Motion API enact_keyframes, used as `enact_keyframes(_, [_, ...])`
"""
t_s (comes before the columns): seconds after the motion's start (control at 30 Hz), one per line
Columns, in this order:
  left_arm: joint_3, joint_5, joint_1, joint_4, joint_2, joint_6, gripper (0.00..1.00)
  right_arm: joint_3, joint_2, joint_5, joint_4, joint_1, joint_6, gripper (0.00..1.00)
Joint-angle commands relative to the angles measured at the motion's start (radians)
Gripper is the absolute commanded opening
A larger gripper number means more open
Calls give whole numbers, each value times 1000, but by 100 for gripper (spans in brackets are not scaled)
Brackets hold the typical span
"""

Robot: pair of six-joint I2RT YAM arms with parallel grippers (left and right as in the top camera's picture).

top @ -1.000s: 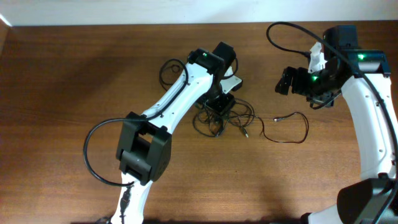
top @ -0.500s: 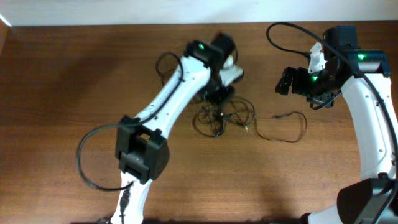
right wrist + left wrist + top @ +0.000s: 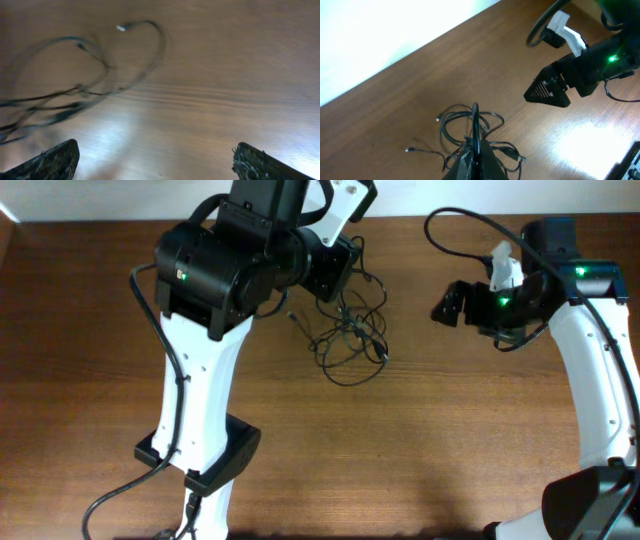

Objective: Untangle cables

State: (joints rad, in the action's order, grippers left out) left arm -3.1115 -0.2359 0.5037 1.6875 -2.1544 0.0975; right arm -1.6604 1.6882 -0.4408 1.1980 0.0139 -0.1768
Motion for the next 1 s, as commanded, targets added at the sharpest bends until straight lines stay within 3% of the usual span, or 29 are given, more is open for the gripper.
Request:
enact_keyframes(0.0, [32,-11,1,-7,0,-60,0,-13,5,-206,-45,-3,42,99])
enact_keyframes(0.27, [34,-11,-13,-45,11,-188,0,-11,7,-212,-140,-68,38,93])
enact_keyframes(0.3, [33,-12,-22,-60,24,-227,0,-11,10,-193,-140,-68,21,93])
enact_keyframes(0.37, [32,-19,-53,-134,85,-462,0,-11,21,-175,-140,-68,-2,93])
enact_keyframes(0.43, [32,-144,-72,-194,117,-534,0,-11,31,-176,-140,-68,-15,93])
enact_keyframes(0.53, [32,-495,-121,-362,144,-553,0,-11,48,-176,-142,-68,-14,94])
enact_keyframes(0.63, [32,-698,-205,-543,145,-701,0,-11,55,-177,-152,-68,-14,94])
enact_keyframes(0.83, [32,-601,-287,-495,145,-701,0,-11,55,-215,-151,-68,-9,93])
enact_keyframes(0.97, [32,-600,-314,-618,145,-805,0,-11,55,-271,-156,-104,9,94])
